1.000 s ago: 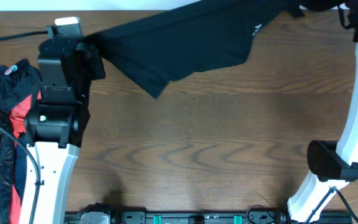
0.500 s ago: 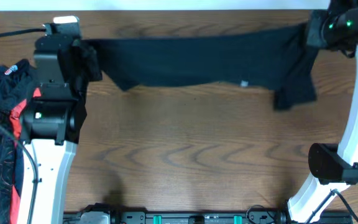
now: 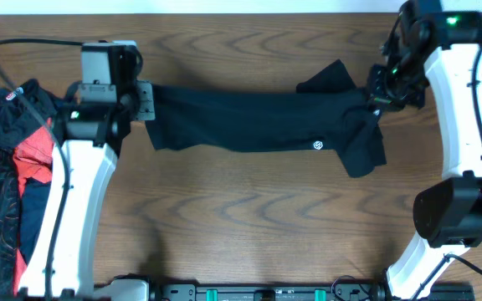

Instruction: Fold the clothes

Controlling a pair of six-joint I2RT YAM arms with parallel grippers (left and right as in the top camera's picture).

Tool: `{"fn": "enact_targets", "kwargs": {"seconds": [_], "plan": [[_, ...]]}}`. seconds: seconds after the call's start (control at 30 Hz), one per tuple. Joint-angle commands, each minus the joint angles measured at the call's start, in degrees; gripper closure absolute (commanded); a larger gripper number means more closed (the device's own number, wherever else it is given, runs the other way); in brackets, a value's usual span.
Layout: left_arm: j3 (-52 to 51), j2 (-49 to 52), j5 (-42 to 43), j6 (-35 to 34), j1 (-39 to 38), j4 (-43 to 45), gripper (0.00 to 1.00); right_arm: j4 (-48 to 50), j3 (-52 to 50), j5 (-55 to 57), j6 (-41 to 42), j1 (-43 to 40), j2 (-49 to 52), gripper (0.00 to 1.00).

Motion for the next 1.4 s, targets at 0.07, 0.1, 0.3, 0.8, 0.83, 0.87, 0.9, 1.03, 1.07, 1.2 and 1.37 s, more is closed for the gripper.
{"fn": "enact_targets", "kwargs": {"seconds": [0.07,0.1,0.3,0.8,0.83,0.87,0.9,1.03,1.07,1.2,1.37], "plan": [[1.0,5.9,2.9,-2.5,0.3,-1.4,0.94,3.0,-8.1,-0.5,2.4,0.4,-0.6,0.99],[1.0,6.8,3.5,-2.5,0.3,-1.1,0.94,3.8,-9.6,-0.5,2.4,0.4,-0.6,0.99],[1.0,8.3,4.2,-2.5,0.3,0.1,0.94,7.2,-13.4,-0.4,2.3,0.4,-0.6,0.99],[1.0,8.3,4.2,-2.4,0.3,0.6,0.94,10.3,-13.0,0.0,-3.6,0.3,-0.6,0.56],[1.0,8.3,4.2,-2.4,0.3,0.7,0.94,10.4,-13.0,0.0,-3.9,1.4,-0.5,0.55],[1.0,8.3,4.2,-2.4,0.3,0.7,0.94,10.6,-13.0,-0.1,-4.0,2.4,-0.5,0.53],[1.0,8.3,4.2,-2.4,0.3,0.7,0.94,10.8,-13.0,-0.1,-4.2,3.8,-0.3,0.51],[1.0,8.3,4.2,-2.5,0.3,0.7,0.94,11.5,-13.1,-0.1,-4.4,9.2,1.7,0.44],[1.0,8.3,4.2,-2.4,0.3,0.7,0.94,11.6,-13.1,-0.1,-4.4,10.5,2.6,0.41],[1.0,8.3,4.2,-2.4,0.3,0.7,0.94,11.9,-13.1,-0.3,-2.9,13.4,6.8,0.44],[1.0,8.3,4.2,-2.2,0.3,0.7,0.94,11.8,-13.1,-0.5,-1.6,12.3,9.9,0.44]]}}
